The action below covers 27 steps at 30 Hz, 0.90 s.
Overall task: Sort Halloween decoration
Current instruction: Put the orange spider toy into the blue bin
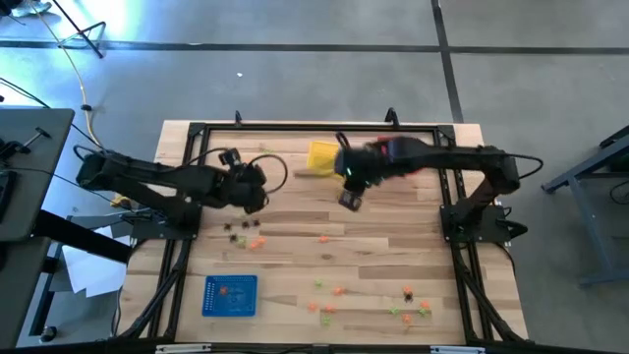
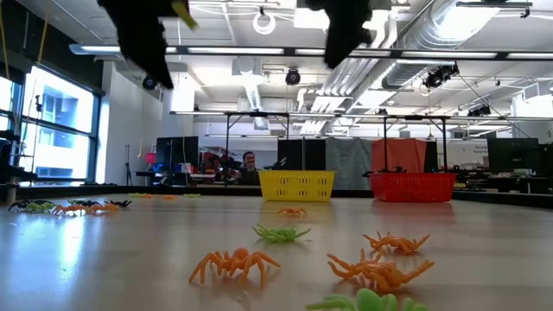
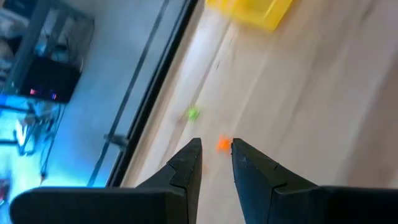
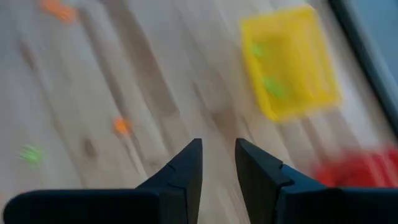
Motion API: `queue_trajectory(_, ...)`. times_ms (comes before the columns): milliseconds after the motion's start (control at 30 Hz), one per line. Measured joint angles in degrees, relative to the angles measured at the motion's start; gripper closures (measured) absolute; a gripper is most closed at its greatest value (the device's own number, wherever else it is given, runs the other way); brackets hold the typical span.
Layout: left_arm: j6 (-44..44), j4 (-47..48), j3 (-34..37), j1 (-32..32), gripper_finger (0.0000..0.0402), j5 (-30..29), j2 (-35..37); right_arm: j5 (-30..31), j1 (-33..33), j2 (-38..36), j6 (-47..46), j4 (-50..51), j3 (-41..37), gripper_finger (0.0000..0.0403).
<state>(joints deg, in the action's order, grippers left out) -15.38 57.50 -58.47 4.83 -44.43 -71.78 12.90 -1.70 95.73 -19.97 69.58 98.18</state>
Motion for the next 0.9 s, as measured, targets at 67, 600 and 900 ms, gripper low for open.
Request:
queue_trajectory(67,4.2,-3.8,3.0,-4.6,0.0328,1.5,0.0,6.3,4.4,-0.5,-5.9,6.6,1.2,0.0318)
queue_trajectory(600,12.0,-17.9,10.0,-23.7,0.0328,17.5,0.0,13.4,25.2,-0.8,-37.9,20.4,-1.6,0.0320)
queue_trajectory(900,10.5,-18.7,9.9,-24.9,0.0328,13.0,-0.3,14.6,26.3,-0.8,-38.5,20.4,-1.6,0.0320)
